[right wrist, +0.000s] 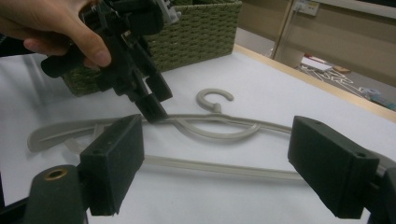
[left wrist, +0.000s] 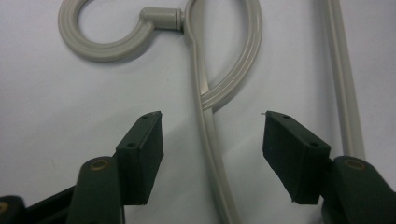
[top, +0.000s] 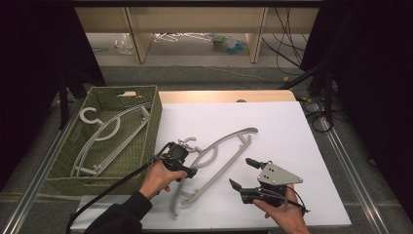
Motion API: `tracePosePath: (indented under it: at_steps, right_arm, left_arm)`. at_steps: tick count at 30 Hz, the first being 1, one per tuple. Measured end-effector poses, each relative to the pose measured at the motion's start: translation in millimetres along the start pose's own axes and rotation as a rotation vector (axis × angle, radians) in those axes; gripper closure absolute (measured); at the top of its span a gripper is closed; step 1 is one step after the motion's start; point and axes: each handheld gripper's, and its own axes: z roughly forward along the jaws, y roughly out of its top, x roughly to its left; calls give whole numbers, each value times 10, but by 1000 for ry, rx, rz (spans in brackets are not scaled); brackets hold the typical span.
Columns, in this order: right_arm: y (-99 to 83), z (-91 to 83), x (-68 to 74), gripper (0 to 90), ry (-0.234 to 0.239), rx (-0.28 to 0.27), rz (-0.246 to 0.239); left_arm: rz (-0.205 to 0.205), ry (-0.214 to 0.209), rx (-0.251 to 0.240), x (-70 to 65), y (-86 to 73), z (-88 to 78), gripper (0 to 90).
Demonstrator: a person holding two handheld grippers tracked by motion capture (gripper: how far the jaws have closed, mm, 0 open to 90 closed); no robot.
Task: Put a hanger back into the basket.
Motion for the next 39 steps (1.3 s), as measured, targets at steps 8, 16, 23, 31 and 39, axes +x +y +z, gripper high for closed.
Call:
tracePosePath:
  at_steps: [8, 16, 23, 31, 39]
  right_arm:
    - [-7, 15, 3, 192, -1, -5, -1]
    - [-4, 15, 0, 192, -3, -6, 6]
    - [2, 18, -5, 192, 4, 5, 2]
    - [14, 18, -10, 192, 5, 15, -1]
    - [12, 32, -18, 192, 8, -5, -4]
  left_arm:
    - [35, 31, 30, 39, -12, 63, 466]
    - [66, 35, 50, 11, -37, 126, 536]
    - [92, 35, 40, -16, -24, 131, 663]
    - [73, 64, 14, 29, 2, 134, 769]
    - [44, 90, -81, 69, 63, 19, 803]
